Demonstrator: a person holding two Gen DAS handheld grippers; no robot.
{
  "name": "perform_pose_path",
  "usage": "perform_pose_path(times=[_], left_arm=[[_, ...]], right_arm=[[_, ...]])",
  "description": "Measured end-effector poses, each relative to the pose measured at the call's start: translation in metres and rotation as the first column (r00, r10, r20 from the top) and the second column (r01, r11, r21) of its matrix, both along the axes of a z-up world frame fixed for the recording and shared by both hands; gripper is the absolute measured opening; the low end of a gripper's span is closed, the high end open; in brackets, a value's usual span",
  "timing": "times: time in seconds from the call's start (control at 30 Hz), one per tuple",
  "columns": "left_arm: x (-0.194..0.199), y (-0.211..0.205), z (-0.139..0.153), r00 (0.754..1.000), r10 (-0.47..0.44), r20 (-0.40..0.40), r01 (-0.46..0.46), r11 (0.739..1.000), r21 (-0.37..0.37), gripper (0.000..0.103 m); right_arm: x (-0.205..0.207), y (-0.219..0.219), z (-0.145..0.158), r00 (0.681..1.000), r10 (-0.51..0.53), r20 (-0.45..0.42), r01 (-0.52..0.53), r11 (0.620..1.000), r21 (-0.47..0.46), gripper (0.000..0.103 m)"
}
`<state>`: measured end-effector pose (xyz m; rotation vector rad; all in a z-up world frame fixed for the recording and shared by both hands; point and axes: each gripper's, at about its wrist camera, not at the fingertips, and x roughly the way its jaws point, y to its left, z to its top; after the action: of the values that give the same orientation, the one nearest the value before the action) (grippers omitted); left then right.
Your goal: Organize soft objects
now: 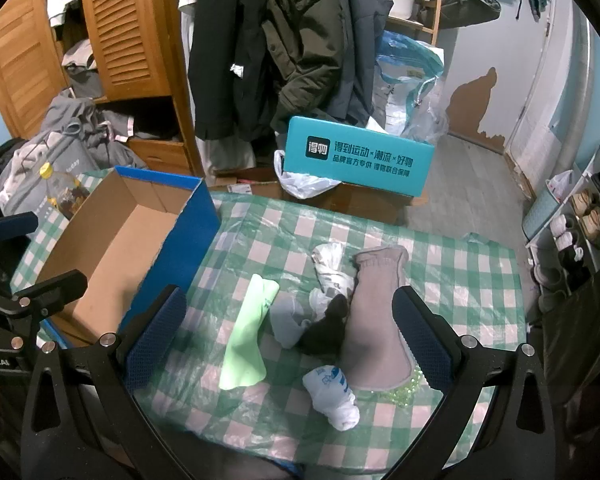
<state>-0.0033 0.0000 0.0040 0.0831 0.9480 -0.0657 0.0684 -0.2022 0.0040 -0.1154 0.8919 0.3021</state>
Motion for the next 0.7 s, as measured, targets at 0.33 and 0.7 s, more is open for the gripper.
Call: perform_pose_path(times=[0.33,0.7], left_arm=[[0.0004,-0.0001,0.0001,1.0,0.002,-0.002,-0.002,1.0,0.002,0.102],[0.0004,-0.0011,-0.0005,1.0,0.001,-0.003,-0.001,1.0,0.0,0.102]], right_arm=[[-0.0001,0.0002,0.0002,1.0,0.0,-0.001,0.0,1.0,-0.001,0.101],[0.0,-0.0006,0.0005,1.0,0.0,-0.003,0.0,1.0,-0.003,0.101]])
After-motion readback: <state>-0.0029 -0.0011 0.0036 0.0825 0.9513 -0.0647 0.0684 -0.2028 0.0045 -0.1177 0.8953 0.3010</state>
